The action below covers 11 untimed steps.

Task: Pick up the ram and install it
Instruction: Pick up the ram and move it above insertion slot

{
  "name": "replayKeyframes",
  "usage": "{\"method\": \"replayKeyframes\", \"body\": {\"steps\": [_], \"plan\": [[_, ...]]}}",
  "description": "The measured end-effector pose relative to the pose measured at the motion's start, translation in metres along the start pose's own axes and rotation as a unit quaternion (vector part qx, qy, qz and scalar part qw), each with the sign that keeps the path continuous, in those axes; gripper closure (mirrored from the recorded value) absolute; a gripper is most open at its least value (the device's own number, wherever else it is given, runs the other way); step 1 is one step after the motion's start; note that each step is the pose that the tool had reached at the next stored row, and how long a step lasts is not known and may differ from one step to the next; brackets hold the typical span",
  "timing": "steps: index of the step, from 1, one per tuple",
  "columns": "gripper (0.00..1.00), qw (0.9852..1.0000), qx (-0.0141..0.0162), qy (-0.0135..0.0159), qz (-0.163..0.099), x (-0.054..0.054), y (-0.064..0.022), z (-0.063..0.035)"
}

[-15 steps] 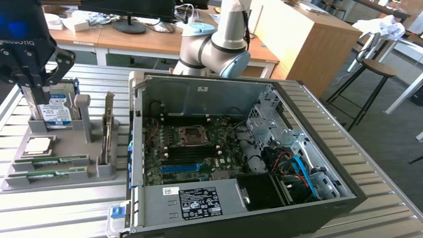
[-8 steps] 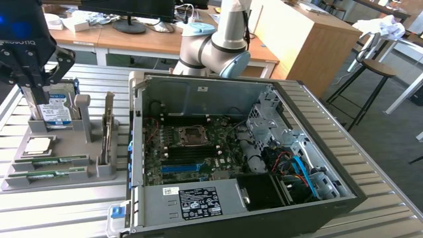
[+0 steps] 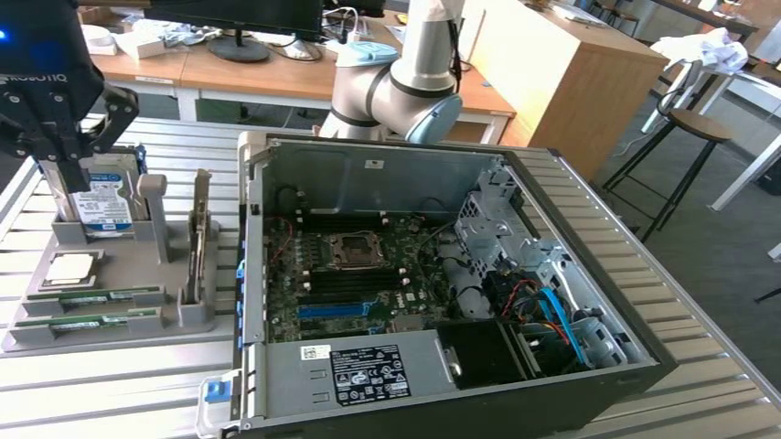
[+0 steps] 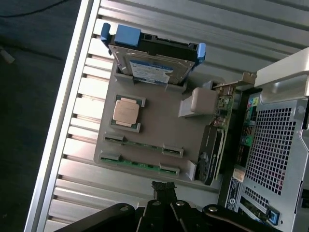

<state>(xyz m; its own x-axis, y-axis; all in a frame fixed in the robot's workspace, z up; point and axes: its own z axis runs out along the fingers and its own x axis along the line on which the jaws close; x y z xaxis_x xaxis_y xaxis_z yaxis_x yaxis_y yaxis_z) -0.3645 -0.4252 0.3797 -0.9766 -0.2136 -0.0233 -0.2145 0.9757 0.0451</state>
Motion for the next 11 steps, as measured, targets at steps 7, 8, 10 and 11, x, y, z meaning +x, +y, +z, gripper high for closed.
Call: {"method": "replayKeyframes", "body": {"steps": [7, 8, 10, 11], "plan": [[0.90, 0.9992, -0.0009, 0.0018, -0.040, 0.0000, 0.0000, 0.0000], [0.90, 0.9989, -0.0011, 0.0021, -0.046, 0.0000, 0.0000, 0.0000], [0.90, 0.9984, -0.0013, 0.0026, -0.057, 0.0000, 0.0000, 0.0001], [0.90, 0.9980, -0.0015, 0.0028, -0.063, 0.0000, 0.0000, 0.0001]]}}
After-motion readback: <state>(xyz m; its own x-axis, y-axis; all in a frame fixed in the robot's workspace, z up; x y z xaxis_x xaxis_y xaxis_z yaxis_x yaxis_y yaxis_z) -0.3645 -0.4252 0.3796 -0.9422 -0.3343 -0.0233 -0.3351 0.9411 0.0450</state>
